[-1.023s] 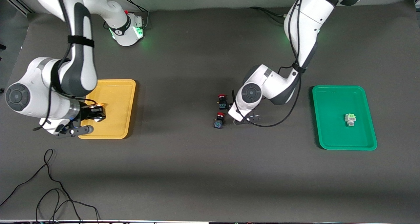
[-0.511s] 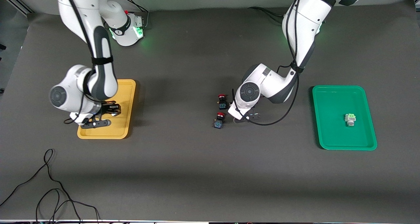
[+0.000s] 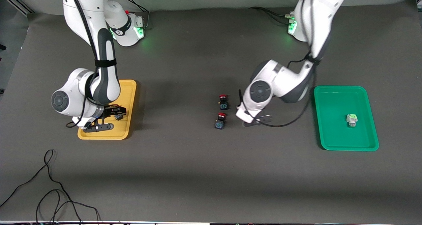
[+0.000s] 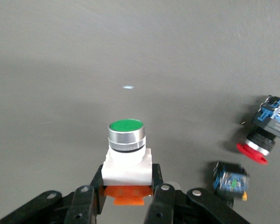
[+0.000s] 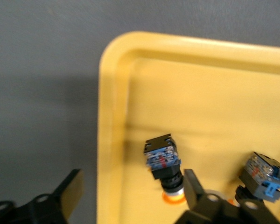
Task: Place green and yellow buttons in trays
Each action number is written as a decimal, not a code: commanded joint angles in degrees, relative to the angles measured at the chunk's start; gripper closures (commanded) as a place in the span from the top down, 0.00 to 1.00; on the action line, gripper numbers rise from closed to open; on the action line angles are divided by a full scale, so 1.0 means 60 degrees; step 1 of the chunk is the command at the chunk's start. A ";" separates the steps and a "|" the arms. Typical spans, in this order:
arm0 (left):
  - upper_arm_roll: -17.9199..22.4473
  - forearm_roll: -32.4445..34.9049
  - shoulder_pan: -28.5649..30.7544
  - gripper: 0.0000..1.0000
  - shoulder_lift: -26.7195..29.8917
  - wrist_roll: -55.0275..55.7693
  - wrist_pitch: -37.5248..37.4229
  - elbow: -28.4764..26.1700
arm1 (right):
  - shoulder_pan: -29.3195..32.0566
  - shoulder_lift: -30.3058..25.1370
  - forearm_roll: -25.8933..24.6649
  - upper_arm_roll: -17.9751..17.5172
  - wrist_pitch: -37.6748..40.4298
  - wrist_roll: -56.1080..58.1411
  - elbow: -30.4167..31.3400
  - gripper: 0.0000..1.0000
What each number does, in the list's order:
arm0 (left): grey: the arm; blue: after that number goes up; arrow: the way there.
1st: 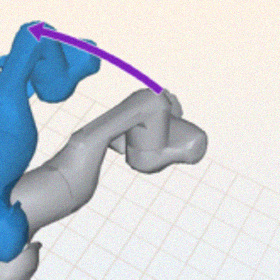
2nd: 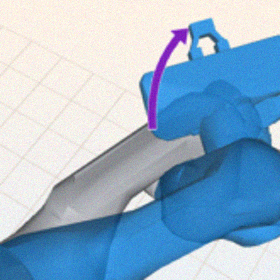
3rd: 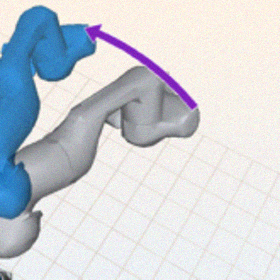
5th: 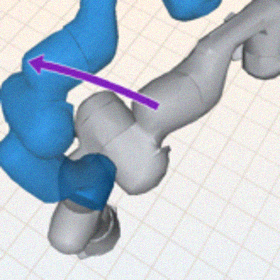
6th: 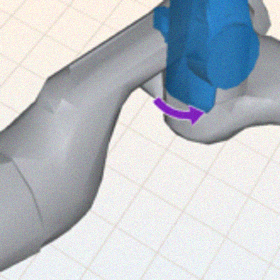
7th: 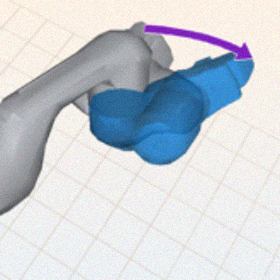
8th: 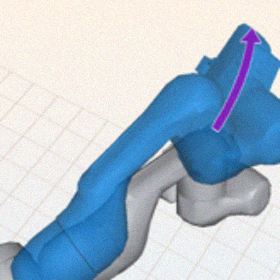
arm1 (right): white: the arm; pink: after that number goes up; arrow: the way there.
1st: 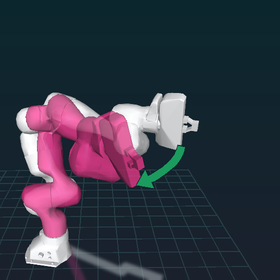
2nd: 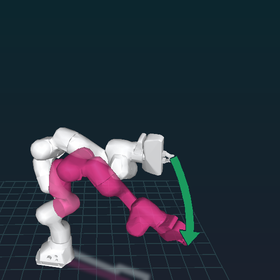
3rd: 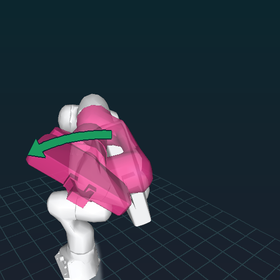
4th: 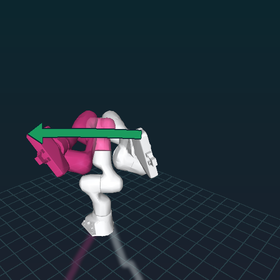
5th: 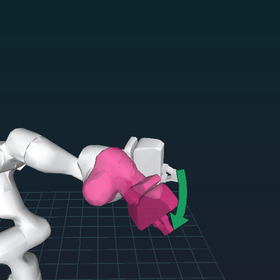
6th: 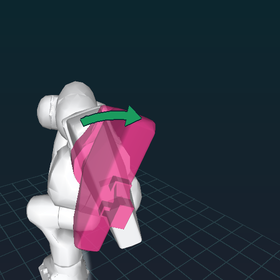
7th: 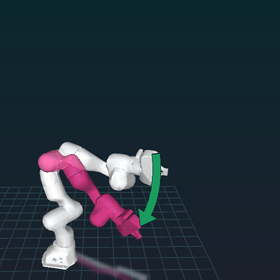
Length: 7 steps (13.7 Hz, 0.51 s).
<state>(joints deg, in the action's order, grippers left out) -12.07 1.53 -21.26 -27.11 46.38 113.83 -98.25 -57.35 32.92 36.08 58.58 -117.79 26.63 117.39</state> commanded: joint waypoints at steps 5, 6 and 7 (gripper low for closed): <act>0.0019 0.0096 0.2352 0.00 0.1339 -0.3371 -0.4393 0.2209 | -0.0197 -0.0403 -0.1178 0.1281 0.4144 -0.1039 -0.3477 1.00; 0.0019 0.0169 0.2923 0.00 0.1426 -0.4133 -0.4483 0.2211 | -0.0226 -0.0520 -0.1353 0.1456 0.4438 -0.1025 -0.3698 1.00; 0.0019 0.0286 0.3378 0.00 0.1485 -0.4953 -0.4513 0.2153 | -0.0400 -0.0811 -0.1500 0.1647 0.4659 -0.1025 -0.3845 1.00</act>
<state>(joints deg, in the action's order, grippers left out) -11.36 2.32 -6.12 -17.78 24.94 88.55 -86.34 -58.25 30.32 29.29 66.56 -92.99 21.98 96.43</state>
